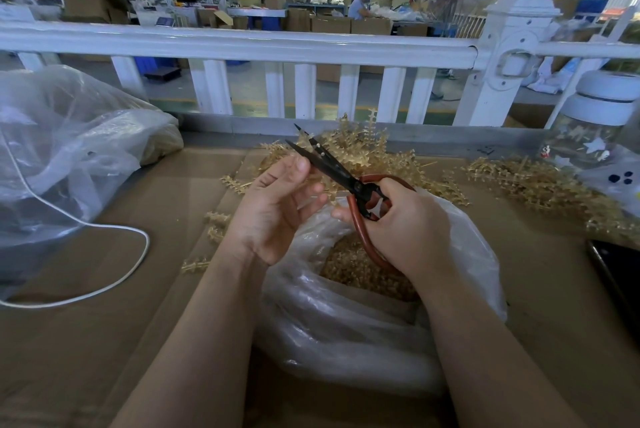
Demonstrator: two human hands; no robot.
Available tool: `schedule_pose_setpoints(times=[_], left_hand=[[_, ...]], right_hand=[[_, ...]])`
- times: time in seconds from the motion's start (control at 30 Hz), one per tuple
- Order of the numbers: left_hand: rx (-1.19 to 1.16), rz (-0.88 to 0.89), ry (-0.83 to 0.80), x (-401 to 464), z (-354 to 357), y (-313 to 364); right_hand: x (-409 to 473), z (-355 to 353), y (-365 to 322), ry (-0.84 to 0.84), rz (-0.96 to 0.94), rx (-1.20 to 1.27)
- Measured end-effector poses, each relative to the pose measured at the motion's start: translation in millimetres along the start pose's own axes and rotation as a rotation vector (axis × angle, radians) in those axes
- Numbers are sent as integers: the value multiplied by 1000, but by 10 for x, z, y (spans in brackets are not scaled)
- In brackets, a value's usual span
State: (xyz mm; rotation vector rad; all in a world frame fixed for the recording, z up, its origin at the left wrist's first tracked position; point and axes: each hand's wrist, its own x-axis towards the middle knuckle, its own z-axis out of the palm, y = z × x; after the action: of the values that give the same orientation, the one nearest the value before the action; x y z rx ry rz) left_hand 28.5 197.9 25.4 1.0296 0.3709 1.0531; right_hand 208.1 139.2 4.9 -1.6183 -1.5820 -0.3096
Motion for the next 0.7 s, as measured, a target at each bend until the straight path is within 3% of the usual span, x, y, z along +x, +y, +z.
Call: schedule_pose_setpoints(times=[0.23, 0.5, 0.7], left_hand=[[-11, 32, 57, 24, -37, -28], [172, 192, 117, 31, 29, -59], [326, 283, 269, 37, 75, -74]], right_hand=[[2, -15, -12, -23, -21, 38], [13, -28, -2, -64, 18, 11], [20, -40, -29, -59, 9, -25]])
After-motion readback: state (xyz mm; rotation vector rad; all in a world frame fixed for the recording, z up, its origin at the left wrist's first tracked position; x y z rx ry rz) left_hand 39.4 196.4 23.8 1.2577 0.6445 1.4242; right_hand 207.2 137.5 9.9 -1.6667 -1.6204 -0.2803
